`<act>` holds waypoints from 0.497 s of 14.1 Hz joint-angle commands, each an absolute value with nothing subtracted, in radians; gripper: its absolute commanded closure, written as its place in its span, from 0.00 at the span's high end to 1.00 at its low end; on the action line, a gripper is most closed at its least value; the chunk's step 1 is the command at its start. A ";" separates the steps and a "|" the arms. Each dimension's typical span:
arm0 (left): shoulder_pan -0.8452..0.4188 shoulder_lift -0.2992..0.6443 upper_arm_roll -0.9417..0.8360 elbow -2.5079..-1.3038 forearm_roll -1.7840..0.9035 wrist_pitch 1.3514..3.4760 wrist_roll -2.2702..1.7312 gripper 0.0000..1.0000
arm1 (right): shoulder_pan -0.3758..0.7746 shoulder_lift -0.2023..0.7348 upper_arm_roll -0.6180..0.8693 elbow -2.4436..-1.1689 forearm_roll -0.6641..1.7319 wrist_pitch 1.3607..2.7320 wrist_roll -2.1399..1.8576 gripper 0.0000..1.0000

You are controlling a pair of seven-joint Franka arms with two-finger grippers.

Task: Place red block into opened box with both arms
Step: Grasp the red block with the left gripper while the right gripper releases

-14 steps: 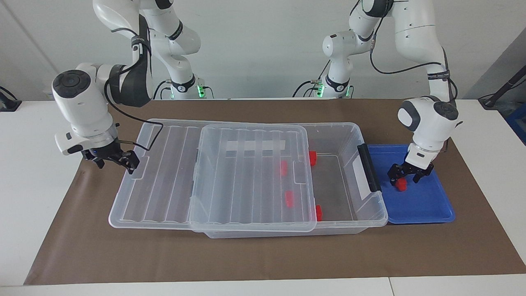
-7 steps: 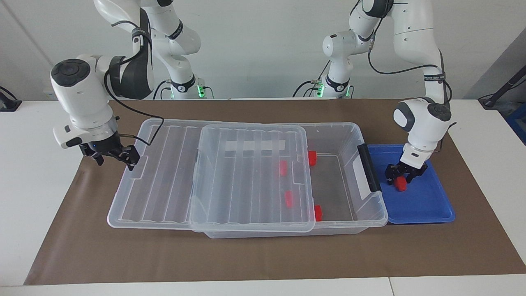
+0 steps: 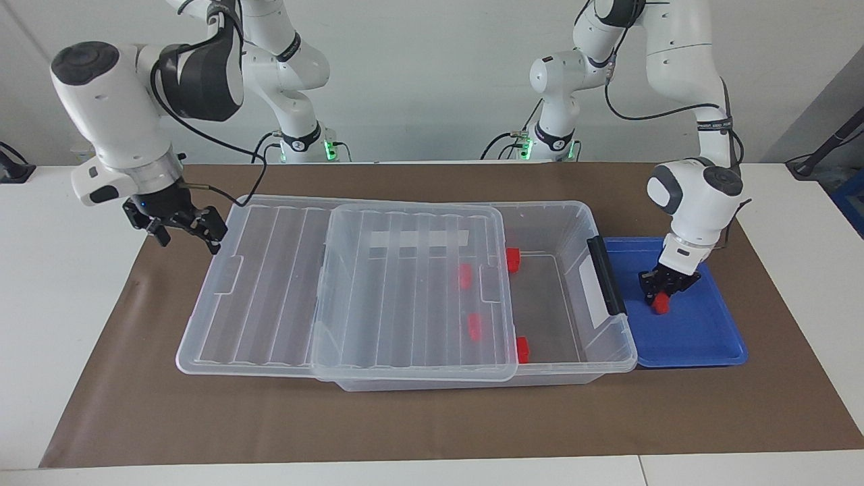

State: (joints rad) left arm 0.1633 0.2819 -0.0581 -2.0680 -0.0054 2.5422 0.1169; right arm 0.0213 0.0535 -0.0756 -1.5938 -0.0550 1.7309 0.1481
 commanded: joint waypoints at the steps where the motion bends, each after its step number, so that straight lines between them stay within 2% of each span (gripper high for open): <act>1: 0.150 0.258 -0.055 -1.926 -0.009 2.332 0.120 0.00 | 0.017 0.017 -0.074 -1.560 -0.038 1.651 0.133 1.00; 4: 0.126 0.249 -0.058 -1.798 -0.009 2.159 0.068 0.00 | 0.015 0.012 -0.075 -1.482 -0.041 1.521 0.130 1.00; 7: 0.088 0.236 -0.058 -1.697 -0.009 2.027 -0.003 0.00 | 0.017 0.006 -0.074 -1.489 -0.037 1.502 0.127 1.00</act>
State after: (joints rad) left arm 0.1224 0.2367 -0.0689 -1.7646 -0.0055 2.1186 0.0517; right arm 0.0213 0.0010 -0.0756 -1.4995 -0.0538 1.5227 0.1481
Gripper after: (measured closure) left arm 0.656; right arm 0.000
